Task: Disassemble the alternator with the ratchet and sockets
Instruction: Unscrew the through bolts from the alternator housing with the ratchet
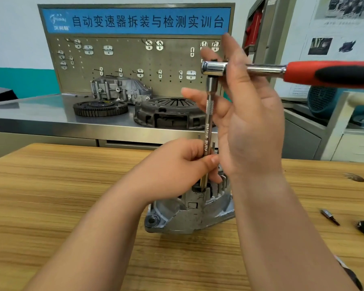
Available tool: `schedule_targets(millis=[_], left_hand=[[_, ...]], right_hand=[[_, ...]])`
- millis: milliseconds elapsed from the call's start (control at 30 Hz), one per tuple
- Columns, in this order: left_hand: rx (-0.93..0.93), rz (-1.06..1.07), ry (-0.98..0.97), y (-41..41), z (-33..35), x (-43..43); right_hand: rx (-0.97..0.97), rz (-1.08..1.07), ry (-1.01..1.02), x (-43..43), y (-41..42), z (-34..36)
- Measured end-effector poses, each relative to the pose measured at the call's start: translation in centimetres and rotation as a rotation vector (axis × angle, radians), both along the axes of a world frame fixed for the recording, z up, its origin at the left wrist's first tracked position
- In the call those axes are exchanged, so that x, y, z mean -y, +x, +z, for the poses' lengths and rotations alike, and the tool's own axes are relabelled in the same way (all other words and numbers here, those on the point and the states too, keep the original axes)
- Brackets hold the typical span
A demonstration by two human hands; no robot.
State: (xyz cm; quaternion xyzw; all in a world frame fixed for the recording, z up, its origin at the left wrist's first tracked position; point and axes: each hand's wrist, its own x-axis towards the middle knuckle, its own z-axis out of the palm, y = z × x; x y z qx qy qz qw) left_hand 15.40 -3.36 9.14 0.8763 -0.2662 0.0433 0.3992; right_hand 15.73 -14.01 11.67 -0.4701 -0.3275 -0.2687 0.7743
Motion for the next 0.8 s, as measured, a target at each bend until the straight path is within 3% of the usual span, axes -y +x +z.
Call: schedule_targets(millis=[133,267,367,600,800], left_hand=[[-0.044,-0.051,-0.022,-0.12,0.23,-0.17],[-0.03,0.015,-0.027,-0.15,0.06,0.1],[-0.034,0.021,-0.011,0.07,-0.03,0.18],[-0.069,-0.067,-0.047,-0.1,0.26,-0.65],[-0.011,-0.003,-0.007,0.24,-0.02,-0.24]], right_hand=[[-0.132,0.053,0.009,0.2,-0.08,-0.02],[-0.016,-0.108,-0.063,0.03,-0.06,0.07],[0.011,-0.108,-0.067,-0.16,-0.07,0.18],[-0.19,0.025,-0.063,0.11,-0.17,0.17],[0.03,-0.099,-0.055,-0.18,-0.25,0.27]])
